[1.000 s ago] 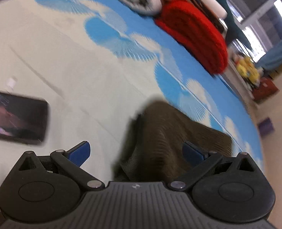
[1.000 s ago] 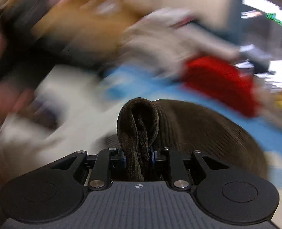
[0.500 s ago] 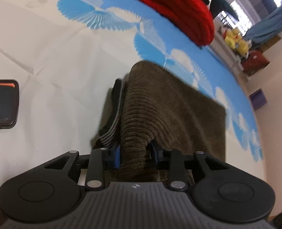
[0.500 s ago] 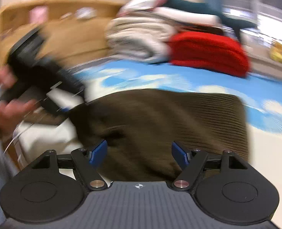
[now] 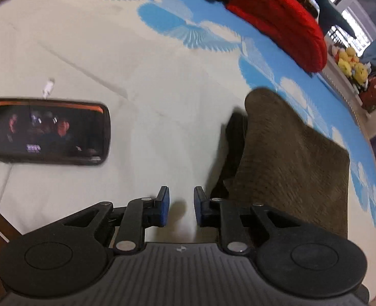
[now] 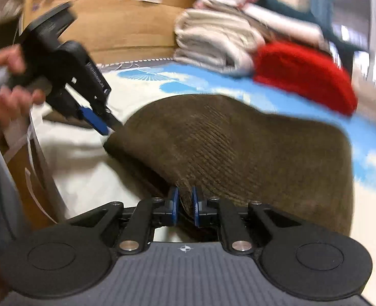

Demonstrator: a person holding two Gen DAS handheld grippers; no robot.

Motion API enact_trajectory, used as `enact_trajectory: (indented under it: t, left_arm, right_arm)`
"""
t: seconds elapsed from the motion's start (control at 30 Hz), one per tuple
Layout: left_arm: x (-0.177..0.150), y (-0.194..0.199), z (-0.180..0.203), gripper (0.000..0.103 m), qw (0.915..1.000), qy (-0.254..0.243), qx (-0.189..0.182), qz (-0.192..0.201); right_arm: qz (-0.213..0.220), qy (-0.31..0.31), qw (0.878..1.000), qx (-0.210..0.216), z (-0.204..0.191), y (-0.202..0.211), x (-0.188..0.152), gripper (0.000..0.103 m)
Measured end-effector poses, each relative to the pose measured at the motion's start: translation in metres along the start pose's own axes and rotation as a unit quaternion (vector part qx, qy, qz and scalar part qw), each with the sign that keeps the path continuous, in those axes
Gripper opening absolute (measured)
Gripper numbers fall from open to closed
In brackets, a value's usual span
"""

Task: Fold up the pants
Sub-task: 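Open both tools and release the folded pants onto the sheet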

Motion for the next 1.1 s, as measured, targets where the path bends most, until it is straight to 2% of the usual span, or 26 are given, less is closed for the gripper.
enact_trajectory:
  t: [0.07,0.13,0.17,0.2,0.23,0.27,0.3,0.33,0.4,0.47,0.53,0.57,0.63,0.7,0.77,0.83,0.87,0.97,1.03,1.1]
  left_arm:
    - [0.0,0.005,0.008,0.022,0.9998,0.0,-0.017,0.006]
    - [0.0,0.014,0.023,0.028,0.9986,-0.01,-0.046,0.022]
    - [0.0,0.02,0.029,0.036,0.9977,-0.016,-0.056,0.033]
    - [0.002,0.025,0.035,0.049,0.9967,-0.019,-0.066,0.044]
    - [0.002,0.028,0.042,0.058,0.9957,-0.022,-0.072,0.054]
    - [0.004,0.031,0.047,0.072,0.9949,-0.024,-0.073,0.064]
    - [0.002,0.032,0.053,0.077,0.9942,-0.021,-0.076,0.073]
    - [0.0,0.033,0.062,0.077,0.9933,-0.023,-0.081,0.08]
    - [-0.005,0.036,0.079,0.082,0.991,-0.039,-0.095,0.085]
    - [-0.013,0.037,0.096,0.083,0.9883,-0.057,-0.107,0.092]
    - [-0.023,0.033,0.113,0.086,0.9858,-0.089,-0.107,0.095]
    - [-0.031,0.03,0.12,0.086,0.9847,-0.108,-0.101,0.092]
    - [-0.051,0.017,0.129,0.088,0.9822,-0.157,-0.074,0.071]
    - [-0.07,-0.007,0.124,0.089,0.9775,-0.207,-0.014,0.039]
    - [-0.085,-0.016,0.119,0.089,0.9675,-0.248,0.019,0.044]
    - [-0.096,-0.014,0.121,0.092,0.9528,-0.296,0.028,0.063]
    - [-0.1,-0.015,0.12,0.095,0.9497,-0.305,0.032,0.066]
    - [-0.099,-0.017,0.114,0.097,0.9547,-0.288,0.034,0.065]
    - [-0.098,-0.013,0.117,0.097,0.9583,-0.276,0.026,0.068]
    - [-0.094,0.001,0.12,0.097,0.9642,-0.254,-0.007,0.074]
  right_arm:
    - [-0.001,-0.006,1.0,0.003,0.004,0.002,0.0,0.014]
    - [-0.007,-0.019,1.0,0.016,0.001,0.007,0.001,0.02]
    - [-0.011,-0.018,0.999,0.025,-0.001,0.01,0.003,0.03]
    - [-0.014,-0.017,0.999,0.037,-0.001,0.008,0.005,0.035]
    - [-0.016,-0.017,0.999,0.046,-0.002,0.01,0.007,0.043]
    - [-0.019,-0.016,0.998,0.051,-0.003,0.014,0.01,0.045]
    - [-0.024,-0.017,0.998,0.052,-0.005,0.014,0.014,0.045]
    - [-0.026,-0.03,0.998,0.048,-0.001,0.021,0.02,0.045]
    - [0.0,-0.09,0.995,0.039,0.018,0.034,0.038,0.045]
    - [0.015,-0.135,0.991,-0.001,0.044,0.039,0.052,0.045]
    - [0.012,-0.148,0.988,-0.048,0.064,0.031,0.056,0.046]
    - [-0.003,-0.153,0.986,-0.07,0.07,0.023,0.051,0.055]
    - [-0.047,-0.154,0.984,-0.076,0.066,0.001,0.034,0.065]
    - [-0.11,-0.113,0.987,-0.043,0.035,-0.023,0.004,0.065]
    - [-0.055,-0.071,0.992,-0.086,0.018,-0.016,-0.004,0.064]
    - [-0.046,-0.058,0.993,-0.093,0.012,-0.009,-0.004,0.065]
    - [-0.053,-0.07,0.992,-0.086,0.014,-0.004,-0.002,0.065]
    - [-0.071,-0.088,0.991,-0.066,0.024,0.011,0.004,0.069]
    - [-0.062,-0.106,0.989,-0.084,0.04,0.024,0.01,0.071]
    - [-0.055,-0.122,0.984,-0.114,0.06,0.034,0.01,0.075]
Point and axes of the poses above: each gripper's, at about its wrist camera, not at the fingertips, and y roughly against the way its jaws point, z to its right, x to its top, the point moved 9 cm from there along -y, roughly the way its jaws point, and after that the axes turned 12 degrees about y, right-handed, at the moved point
